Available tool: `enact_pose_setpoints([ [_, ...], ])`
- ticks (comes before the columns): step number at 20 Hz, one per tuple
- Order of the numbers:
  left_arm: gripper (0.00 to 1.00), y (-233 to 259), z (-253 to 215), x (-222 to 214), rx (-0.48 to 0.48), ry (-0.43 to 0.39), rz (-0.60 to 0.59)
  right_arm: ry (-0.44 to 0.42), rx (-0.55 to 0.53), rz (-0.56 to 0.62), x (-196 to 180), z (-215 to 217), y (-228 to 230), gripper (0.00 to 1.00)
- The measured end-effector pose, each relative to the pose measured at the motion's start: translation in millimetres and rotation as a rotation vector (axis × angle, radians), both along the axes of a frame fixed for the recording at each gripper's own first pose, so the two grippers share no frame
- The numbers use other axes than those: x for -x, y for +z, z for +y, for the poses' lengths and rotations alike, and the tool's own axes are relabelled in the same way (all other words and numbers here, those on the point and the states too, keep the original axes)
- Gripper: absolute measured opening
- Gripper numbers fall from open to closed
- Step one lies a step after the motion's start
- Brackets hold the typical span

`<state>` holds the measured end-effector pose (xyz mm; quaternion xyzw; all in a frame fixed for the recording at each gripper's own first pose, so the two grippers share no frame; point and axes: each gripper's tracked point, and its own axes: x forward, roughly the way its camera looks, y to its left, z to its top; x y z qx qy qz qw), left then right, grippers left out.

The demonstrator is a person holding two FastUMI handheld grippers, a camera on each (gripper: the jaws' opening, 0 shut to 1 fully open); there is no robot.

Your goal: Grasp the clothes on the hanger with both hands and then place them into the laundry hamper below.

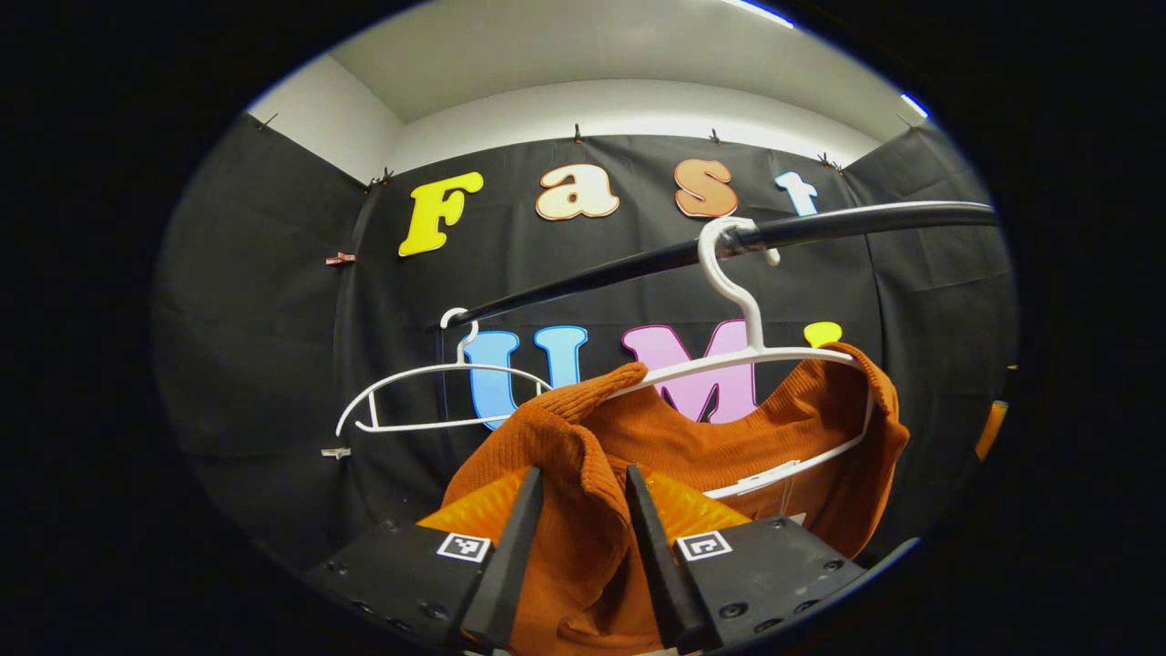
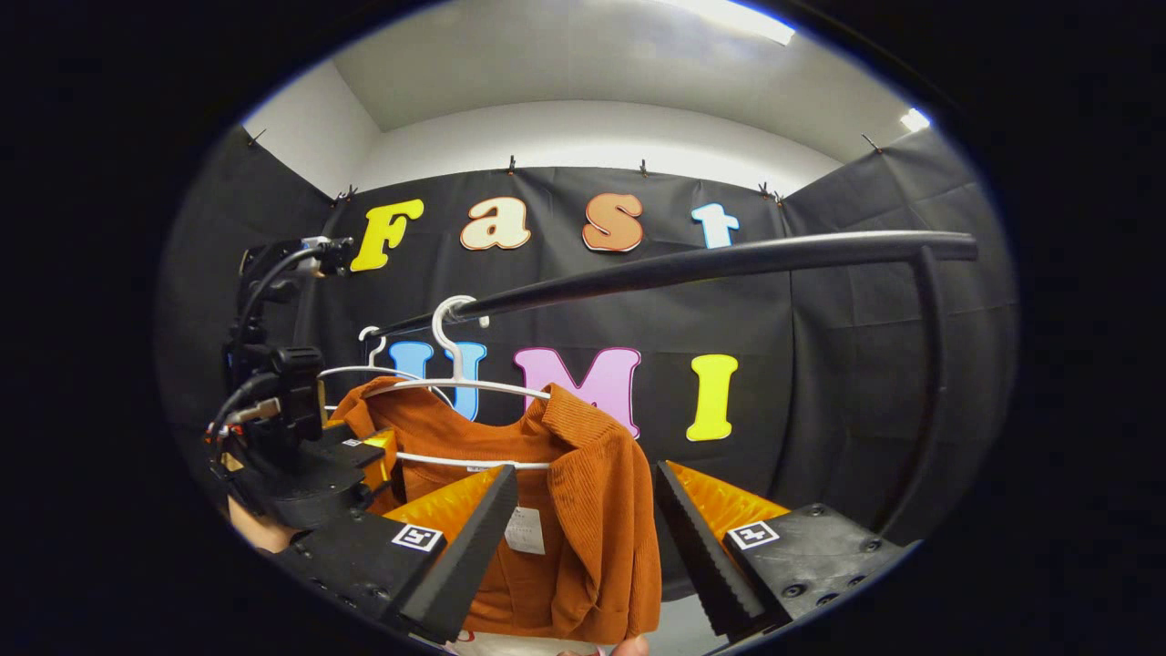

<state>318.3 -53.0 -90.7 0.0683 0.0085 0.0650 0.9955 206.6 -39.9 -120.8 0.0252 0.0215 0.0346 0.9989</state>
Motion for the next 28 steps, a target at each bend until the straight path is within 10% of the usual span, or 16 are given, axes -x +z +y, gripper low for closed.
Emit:
enact_pose_setpoints([
  [7,0.07,-4.7,12.6,2.8,0.0,0.029,0.008,-0.014,0.023,0.026,-62.4,19.5,-47.9,0.98],
  [11,0.05,-5.7,11.2,3.5,-0.018,0.002,0.012,-0.027,0.007,-0.005,-82.5,20.4,-50.6,0.9],
  [12,0.05,-6.9,11.6,4.3,-0.012,-0.005,0.015,-0.031,-0.001,0.0,-86.5,19.8,-55.0,0.64],
  [15,0.05,-8.7,15.0,5.9,0.009,-0.016,0.021,-0.04,-0.072,0.056,-95.9,15.8,-67.8,0.41],
  [16,0.05,-8.3,14.8,6.9,0.007,-0.02,0.023,-0.048,-0.113,0.094,-98.1,12.7,-77.6,0.05],
  [24,0.05,-3.8,16.8,6.1,0.001,-0.031,0.027,0.153,-0.584,0.317,-82.3,41.6,-86.8,0.05],
  [28,0.05,-2.8,19.1,9.8,-0.007,-0.044,0.051,0.202,-0.644,0.377,-79.6,29.5,-85.4,0.04],
])
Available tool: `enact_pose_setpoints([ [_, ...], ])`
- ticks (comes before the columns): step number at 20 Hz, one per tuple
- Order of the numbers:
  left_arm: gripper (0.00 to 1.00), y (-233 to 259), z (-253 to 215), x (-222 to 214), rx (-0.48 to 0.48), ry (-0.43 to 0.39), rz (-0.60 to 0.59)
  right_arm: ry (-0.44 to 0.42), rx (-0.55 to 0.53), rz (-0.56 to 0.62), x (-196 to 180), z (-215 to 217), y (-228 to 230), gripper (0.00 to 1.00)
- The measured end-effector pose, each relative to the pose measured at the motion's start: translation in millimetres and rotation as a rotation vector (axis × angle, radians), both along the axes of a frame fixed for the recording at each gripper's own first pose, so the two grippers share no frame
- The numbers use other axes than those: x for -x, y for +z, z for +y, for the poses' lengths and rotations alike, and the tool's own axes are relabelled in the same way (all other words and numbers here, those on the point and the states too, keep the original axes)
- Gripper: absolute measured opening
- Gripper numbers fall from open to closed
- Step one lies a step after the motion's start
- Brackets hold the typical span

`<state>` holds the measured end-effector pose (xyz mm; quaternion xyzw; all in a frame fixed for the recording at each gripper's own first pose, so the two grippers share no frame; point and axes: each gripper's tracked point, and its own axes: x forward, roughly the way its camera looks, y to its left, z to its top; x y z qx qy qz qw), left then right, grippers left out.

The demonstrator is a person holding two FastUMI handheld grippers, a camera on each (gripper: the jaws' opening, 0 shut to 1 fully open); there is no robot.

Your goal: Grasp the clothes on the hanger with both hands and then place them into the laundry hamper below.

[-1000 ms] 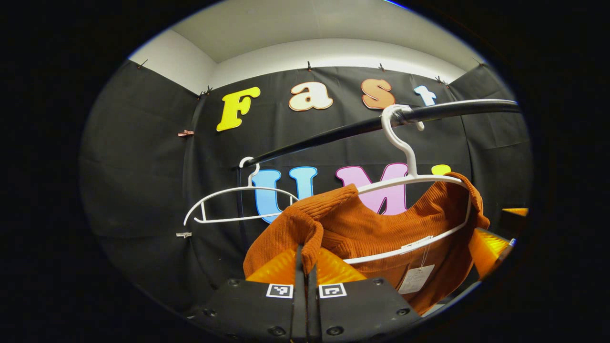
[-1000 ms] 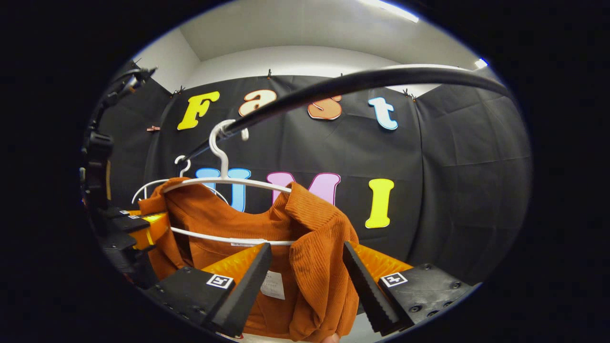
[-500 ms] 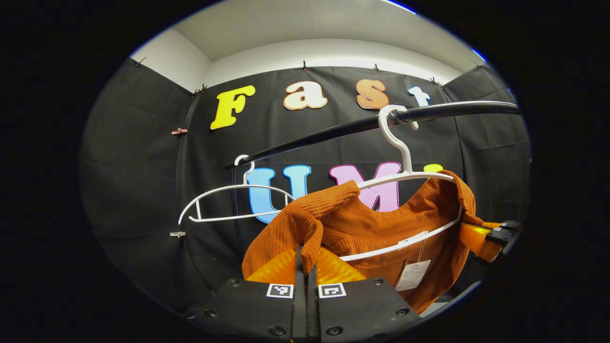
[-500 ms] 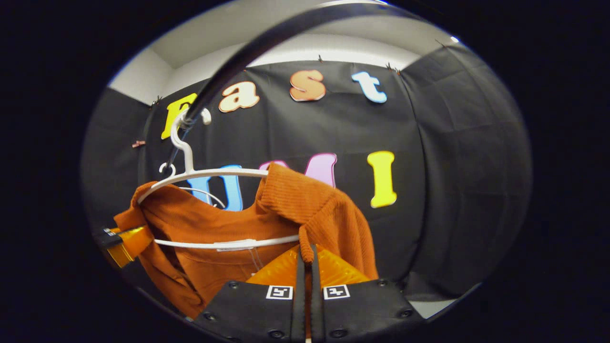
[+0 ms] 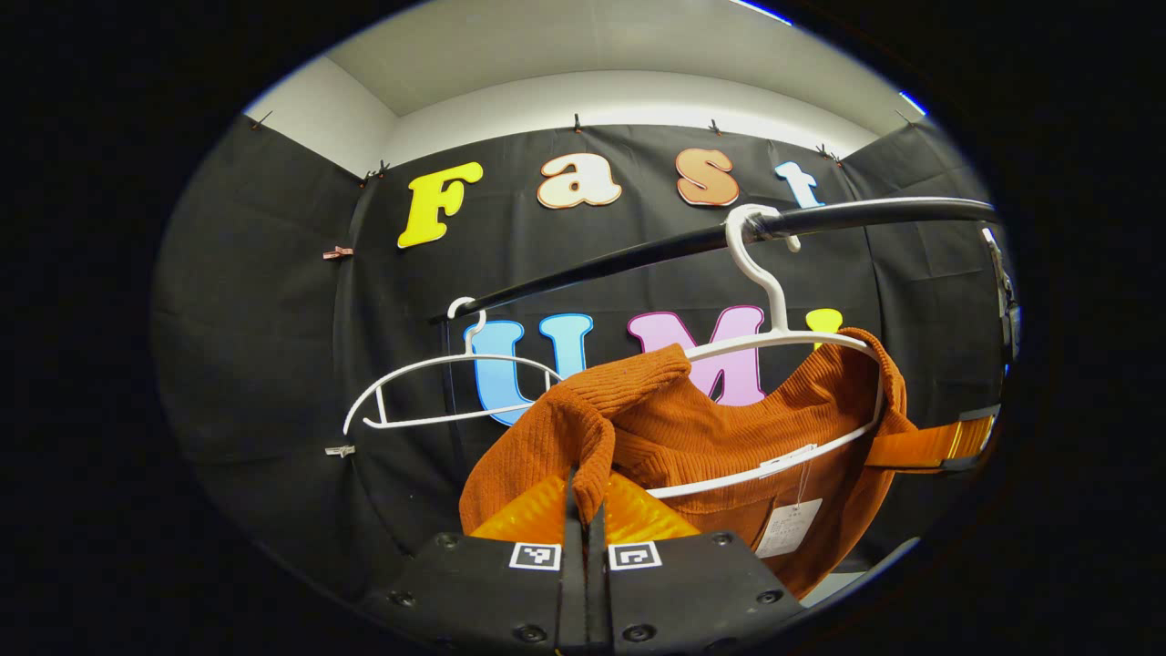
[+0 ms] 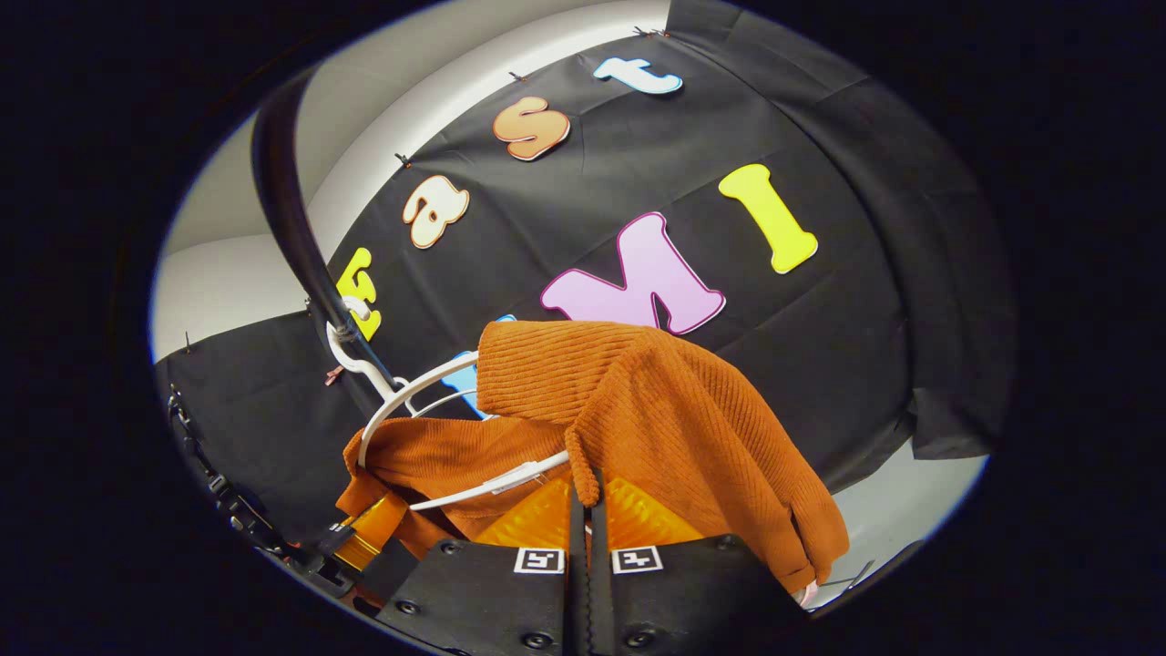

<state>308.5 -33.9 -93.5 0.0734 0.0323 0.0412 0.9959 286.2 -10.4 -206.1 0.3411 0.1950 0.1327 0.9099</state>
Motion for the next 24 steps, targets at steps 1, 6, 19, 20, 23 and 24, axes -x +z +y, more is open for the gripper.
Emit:
enact_pose_setpoints([
  [1,0.05,1.0,-0.9,-0.6,-0.002,-0.006,0.003,0.008,0.0,0.013,0.7,-3.3,-1.2,0.04],
  [6,0.05,8.6,-1.0,2.9,-0.001,-0.031,0.017,-0.023,0.04,0.038,-12.2,-42.1,2.5,0.05],
  [19,0.05,36.8,21.2,8.1,0.02,-0.01,0.021,-0.359,0.076,-0.06,-78.2,-146.1,27.3,0.04],
  [20,0.05,36.6,21.2,9.3,0.016,-0.012,0.023,-0.359,0.079,-0.041,-77.9,-147.0,16.8,0.04],
  [23,0.05,37.0,28.1,9.5,0.023,-0.007,0.026,-0.335,0.126,0.0,-70.7,-143.8,-11.1,0.05],
  [24,0.05,35.1,32.0,8.7,0.045,-0.003,0.039,-0.325,0.133,0.025,-67.2,-140.8,-22.2,0.05],
])
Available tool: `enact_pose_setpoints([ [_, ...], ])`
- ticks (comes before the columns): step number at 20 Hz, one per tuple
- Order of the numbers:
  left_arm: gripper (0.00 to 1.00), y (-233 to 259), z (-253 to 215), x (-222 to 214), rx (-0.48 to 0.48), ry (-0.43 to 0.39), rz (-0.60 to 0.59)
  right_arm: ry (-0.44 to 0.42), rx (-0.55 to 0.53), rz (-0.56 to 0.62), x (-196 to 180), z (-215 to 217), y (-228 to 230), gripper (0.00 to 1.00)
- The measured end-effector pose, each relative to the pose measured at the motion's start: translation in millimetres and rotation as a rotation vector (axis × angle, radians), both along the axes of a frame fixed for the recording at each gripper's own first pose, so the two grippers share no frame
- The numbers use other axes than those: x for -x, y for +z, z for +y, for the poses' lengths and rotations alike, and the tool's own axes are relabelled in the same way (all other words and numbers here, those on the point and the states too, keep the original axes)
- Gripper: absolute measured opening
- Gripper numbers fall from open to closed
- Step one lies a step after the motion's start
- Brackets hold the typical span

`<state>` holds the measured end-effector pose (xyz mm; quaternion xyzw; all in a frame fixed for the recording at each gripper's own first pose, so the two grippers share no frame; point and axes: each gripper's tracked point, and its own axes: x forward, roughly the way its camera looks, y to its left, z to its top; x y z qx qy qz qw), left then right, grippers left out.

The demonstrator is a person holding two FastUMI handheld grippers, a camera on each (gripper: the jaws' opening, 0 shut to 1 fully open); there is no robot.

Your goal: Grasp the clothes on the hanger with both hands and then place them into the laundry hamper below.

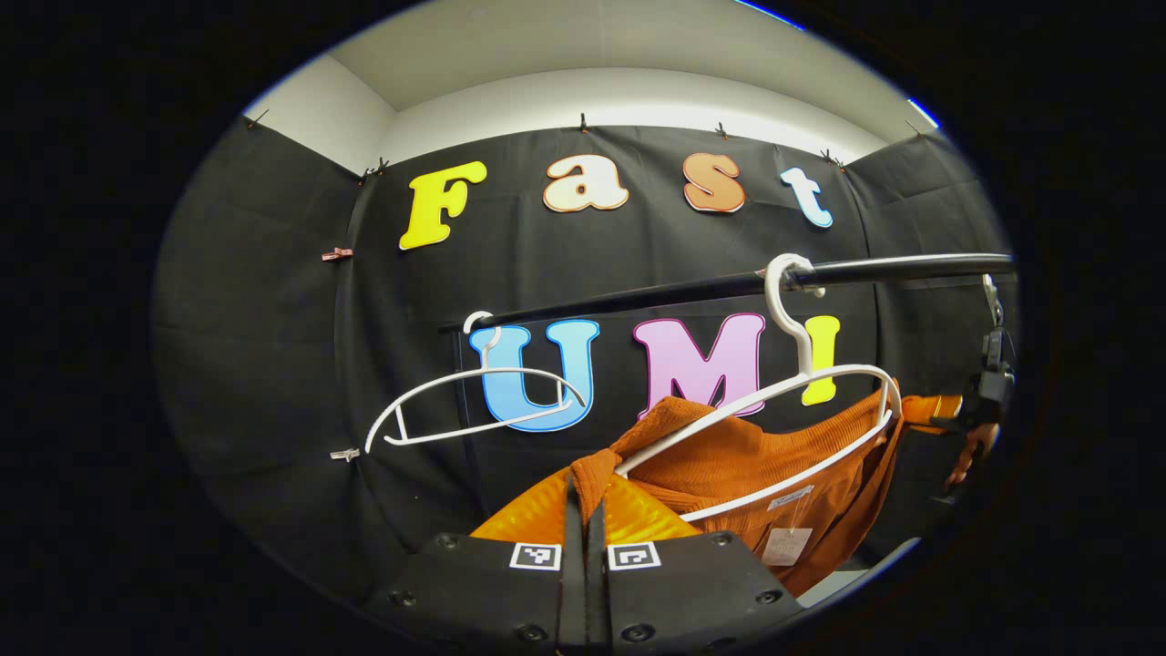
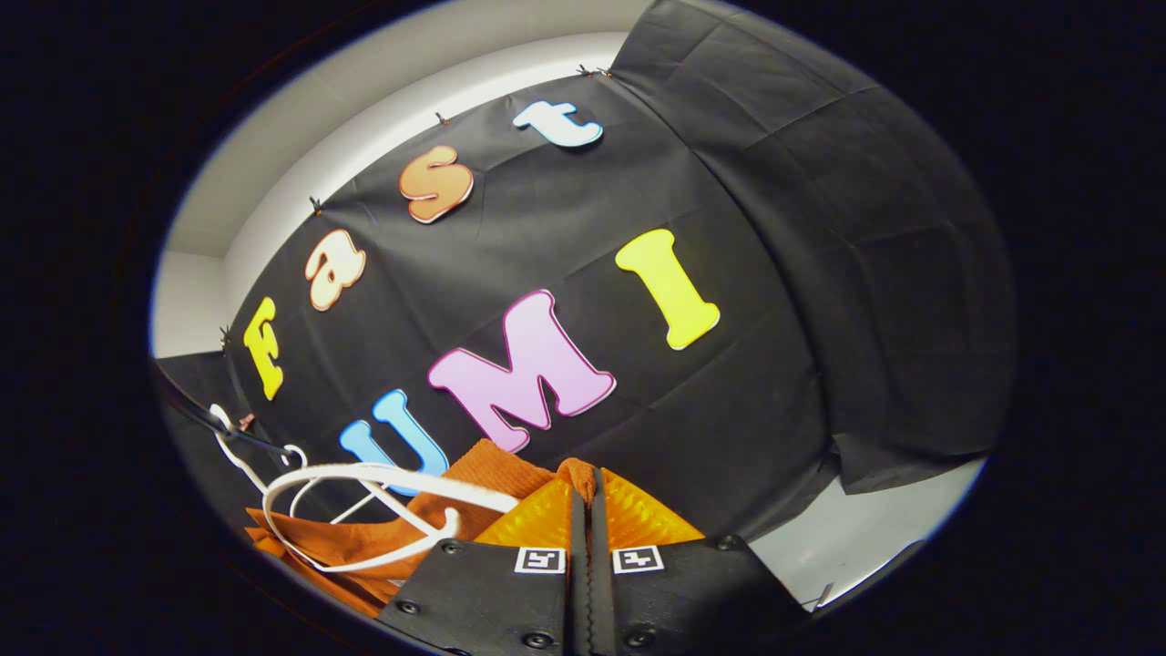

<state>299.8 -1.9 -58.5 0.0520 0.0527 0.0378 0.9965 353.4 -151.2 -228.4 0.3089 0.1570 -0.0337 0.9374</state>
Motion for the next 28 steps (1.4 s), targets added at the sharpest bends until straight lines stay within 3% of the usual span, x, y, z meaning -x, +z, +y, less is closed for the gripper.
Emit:
enact_pose_setpoints([
  [2,0.05,-4.0,9.6,0.8,0.038,0.012,0.018,0.019,-0.025,0.036,9.6,11.1,-17.6,0.05],
  [9,0.05,-24.7,51.5,13.7,0.01,0.072,0.055,0.135,-0.123,0.046,50.3,73.5,-21.3,0.05],
  [17,0.05,-73.9,74.4,25.8,0.029,0.097,0.164,0.217,-0.144,0.105,89.1,117.5,-39.2,0.05],
  [22,0.05,-117.1,40.3,36.7,0.068,0.029,0.245,0.293,-0.172,0.139,115.9,161.8,-49.4,0.05],
  [28,0.05,-106.8,-35.4,43.6,0.122,-0.111,0.222,0.446,-0.212,0.051,134.7,218.5,-7.5,0.05],
])
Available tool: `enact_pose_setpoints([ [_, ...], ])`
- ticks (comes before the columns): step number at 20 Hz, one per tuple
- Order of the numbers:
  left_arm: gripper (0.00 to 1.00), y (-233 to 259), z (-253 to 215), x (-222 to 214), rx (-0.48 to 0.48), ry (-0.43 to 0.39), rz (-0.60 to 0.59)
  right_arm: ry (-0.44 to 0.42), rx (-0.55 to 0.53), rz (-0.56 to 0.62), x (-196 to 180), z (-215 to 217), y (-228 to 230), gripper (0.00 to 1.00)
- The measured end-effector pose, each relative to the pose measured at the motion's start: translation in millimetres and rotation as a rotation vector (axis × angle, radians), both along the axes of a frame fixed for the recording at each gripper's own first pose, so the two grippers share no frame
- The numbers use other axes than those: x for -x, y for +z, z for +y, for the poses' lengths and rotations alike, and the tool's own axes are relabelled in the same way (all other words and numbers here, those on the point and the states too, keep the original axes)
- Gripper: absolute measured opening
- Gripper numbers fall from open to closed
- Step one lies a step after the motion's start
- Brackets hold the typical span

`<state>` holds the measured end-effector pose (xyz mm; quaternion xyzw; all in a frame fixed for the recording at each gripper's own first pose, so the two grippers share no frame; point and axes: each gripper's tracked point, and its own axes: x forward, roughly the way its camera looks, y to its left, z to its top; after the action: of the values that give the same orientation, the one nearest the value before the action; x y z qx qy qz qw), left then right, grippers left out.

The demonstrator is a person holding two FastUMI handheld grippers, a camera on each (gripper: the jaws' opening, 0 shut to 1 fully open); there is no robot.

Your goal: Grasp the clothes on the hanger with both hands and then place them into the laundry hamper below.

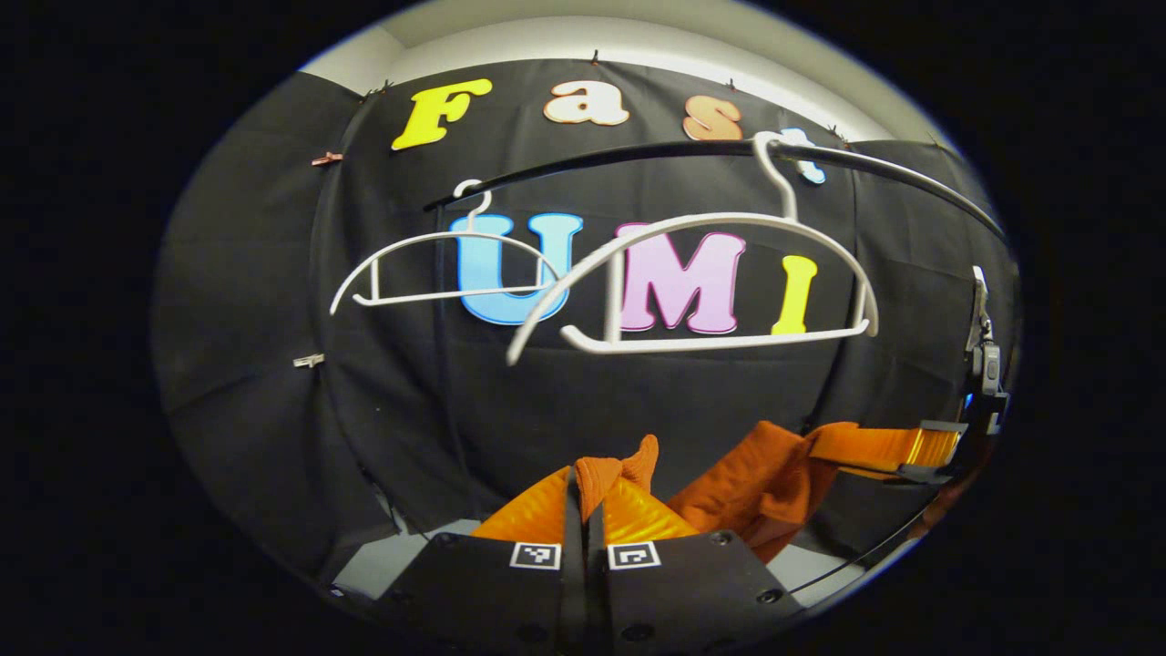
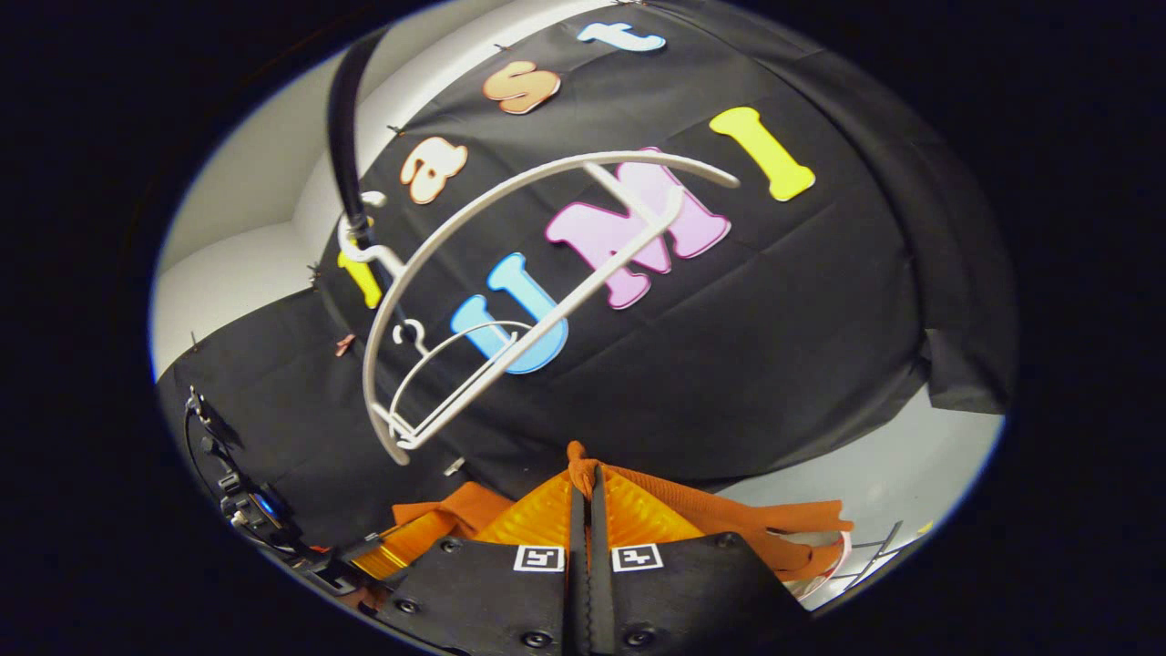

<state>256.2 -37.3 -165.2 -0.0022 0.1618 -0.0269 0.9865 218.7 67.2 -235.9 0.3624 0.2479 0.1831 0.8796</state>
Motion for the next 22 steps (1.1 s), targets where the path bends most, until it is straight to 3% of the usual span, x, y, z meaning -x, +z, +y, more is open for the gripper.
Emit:
enact_pose_setpoints([
  [4,0.05,36.0,-30.0,-2.7,0.092,-0.06,-0.092,0.059,-0.035,-0.092,4.3,8.5,30.3,0.05],
  [7,0.05,29.2,-37.1,-8.0,0.12,-0.085,-0.096,0.076,-0.017,-0.082,2.5,6.7,18.0,0.05],
  [14,0.05,-77.8,-29.4,-8.8,0.093,-0.078,0.065,0.079,0.153,0.081,15.4,-13.4,-89.4,0.05],
  [18,0.05,-153.0,-20.3,0.6,0.029,-0.06,0.201,0.087,0.389,0.25,42.8,-36.1,-177.6,0.05],
  [22,0.1,-212.3,-13.8,11.6,-0.033,-0.078,0.314,0.129,0.517,0.35,64.9,-40.3,-234.3,0.07],
])
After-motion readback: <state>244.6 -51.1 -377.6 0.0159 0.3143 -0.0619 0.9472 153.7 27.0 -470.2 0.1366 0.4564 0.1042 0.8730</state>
